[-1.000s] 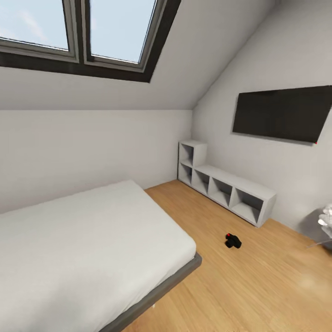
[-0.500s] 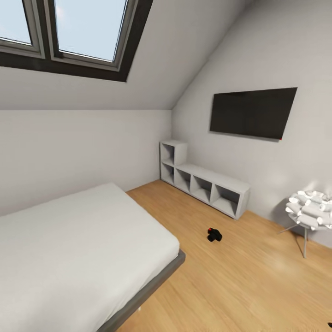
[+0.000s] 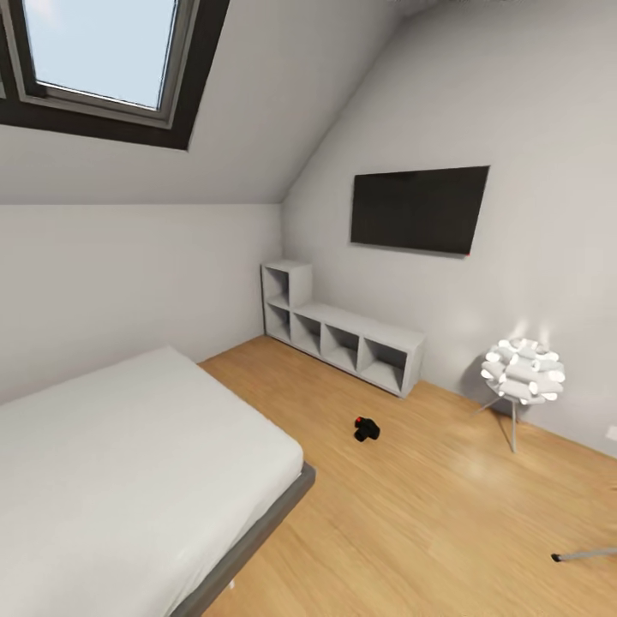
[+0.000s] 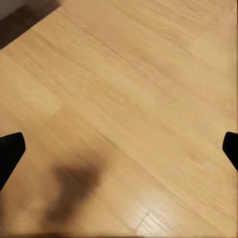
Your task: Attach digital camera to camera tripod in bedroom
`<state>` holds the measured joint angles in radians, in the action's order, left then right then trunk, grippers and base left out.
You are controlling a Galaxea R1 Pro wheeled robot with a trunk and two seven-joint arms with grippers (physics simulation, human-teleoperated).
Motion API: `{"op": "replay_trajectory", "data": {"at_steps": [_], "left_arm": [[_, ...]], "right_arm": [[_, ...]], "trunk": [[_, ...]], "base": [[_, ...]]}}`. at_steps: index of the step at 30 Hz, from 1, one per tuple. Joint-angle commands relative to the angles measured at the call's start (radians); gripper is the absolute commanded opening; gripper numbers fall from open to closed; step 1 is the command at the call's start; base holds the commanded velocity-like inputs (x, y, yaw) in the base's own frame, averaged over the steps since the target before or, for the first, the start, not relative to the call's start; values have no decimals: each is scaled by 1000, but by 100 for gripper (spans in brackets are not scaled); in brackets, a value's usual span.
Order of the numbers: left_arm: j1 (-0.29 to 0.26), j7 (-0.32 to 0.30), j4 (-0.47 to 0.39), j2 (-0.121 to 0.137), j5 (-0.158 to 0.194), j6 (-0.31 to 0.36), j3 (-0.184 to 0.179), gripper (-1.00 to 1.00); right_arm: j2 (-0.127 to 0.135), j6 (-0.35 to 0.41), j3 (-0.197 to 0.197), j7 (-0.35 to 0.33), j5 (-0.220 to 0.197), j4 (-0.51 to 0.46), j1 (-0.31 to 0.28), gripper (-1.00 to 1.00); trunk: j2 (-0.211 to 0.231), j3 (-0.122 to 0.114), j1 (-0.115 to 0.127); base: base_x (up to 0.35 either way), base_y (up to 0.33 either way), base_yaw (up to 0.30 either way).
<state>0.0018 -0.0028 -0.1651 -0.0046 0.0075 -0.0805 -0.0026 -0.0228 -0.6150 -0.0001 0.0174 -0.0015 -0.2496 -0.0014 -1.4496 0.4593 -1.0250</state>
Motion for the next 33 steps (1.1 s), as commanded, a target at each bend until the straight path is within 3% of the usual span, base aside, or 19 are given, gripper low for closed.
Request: {"op": "replay_trajectory", "data": {"at_steps": [1,33], "left_arm": [[0,0,-1,0,1,-2,0,100],[0,0,-1,1,0,-2,1,100]], "right_arm": [[0,-2,0,2,0,0,0,100],[0,-2,1,2,0,0,0,100]], "trunk": [[0,1,0],[0,1,0]], "base": [[0,0,-280],[0,0,-280]]}}
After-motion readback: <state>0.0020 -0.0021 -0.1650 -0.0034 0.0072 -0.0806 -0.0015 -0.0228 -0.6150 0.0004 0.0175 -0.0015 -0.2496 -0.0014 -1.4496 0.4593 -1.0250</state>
